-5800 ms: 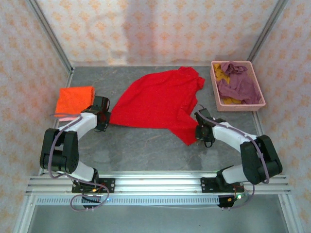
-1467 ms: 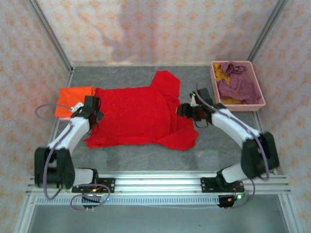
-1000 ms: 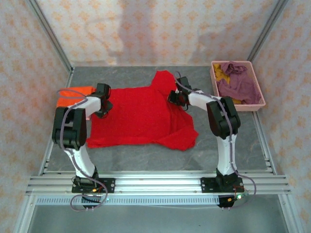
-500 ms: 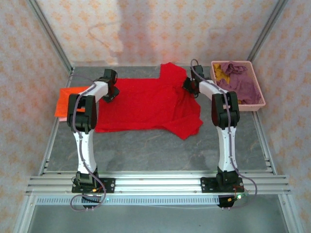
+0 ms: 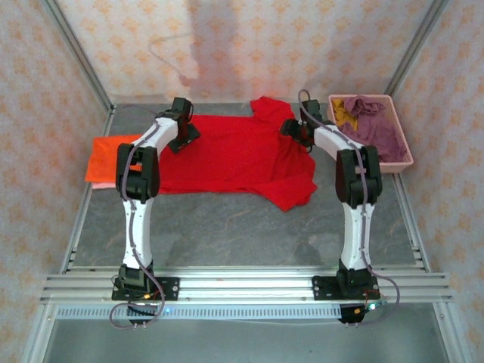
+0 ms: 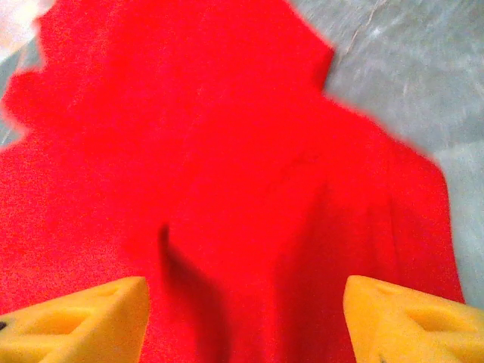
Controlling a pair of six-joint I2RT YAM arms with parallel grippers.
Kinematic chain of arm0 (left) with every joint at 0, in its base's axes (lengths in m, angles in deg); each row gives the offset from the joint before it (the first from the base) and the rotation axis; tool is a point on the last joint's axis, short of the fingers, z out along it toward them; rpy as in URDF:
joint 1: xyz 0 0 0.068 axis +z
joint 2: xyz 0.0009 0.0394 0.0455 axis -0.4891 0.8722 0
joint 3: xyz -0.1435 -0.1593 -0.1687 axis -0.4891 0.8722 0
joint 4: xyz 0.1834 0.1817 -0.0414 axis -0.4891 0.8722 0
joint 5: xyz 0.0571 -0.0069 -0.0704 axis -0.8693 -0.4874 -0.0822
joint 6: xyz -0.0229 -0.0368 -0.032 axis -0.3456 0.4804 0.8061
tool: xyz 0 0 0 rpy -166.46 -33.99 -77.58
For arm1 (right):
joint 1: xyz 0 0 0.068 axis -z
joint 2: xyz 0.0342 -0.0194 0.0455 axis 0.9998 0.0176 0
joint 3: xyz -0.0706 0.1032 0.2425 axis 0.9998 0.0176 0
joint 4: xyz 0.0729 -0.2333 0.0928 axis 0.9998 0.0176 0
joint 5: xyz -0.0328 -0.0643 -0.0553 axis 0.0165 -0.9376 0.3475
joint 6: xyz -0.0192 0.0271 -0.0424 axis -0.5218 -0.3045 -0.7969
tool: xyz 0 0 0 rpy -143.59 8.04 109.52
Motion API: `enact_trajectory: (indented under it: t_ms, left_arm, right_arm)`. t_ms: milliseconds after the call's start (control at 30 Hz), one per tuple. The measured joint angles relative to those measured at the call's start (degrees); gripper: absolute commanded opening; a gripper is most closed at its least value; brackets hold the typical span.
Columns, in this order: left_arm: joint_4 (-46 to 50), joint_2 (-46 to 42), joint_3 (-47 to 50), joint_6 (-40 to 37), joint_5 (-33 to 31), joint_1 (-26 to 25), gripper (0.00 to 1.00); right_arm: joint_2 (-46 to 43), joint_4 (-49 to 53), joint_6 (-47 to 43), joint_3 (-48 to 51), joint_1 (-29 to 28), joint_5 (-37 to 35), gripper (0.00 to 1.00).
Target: Fold and stack the t-shirts
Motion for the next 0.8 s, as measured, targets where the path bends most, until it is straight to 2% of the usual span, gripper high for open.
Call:
enact_trajectory:
  t_ms: [167, 333, 567, 667, 800]
  left_arm:
    - [-1.55, -14.88, 11.54, -0.98, -0.07, -0.26, 1.0]
    - [-4.96, -34.51, 24.57, -1.25, -1.29, -0.28, 1.0]
    - [-4.81, -53.0, 41.86, -1.25, -5.64, -0.31, 1.0]
    - [-3.61, -56.74, 46.1, -1.27, -7.69, -0.31, 1.0]
    - [-2.4, -58.55, 48.09, -1.49, -9.25, -0.31, 1.0]
  right_arm:
    - [-19.69, -3.67, -6.56, 16.44, -6.88, -2.6, 0.7]
    - [-31.45, -2.78, -11.45, 27.19, -13.18, -6.08, 0.64]
    - [-34.25, 5.84, -12.96, 36.44, -21.22, -8.96, 0.44]
    - [-33.75, 8.96, -12.7, 37.57, -23.82, -8.96, 0.39]
    - [-30.88, 10.56, -12.85, 37.53, -24.33, -9.62, 0.29]
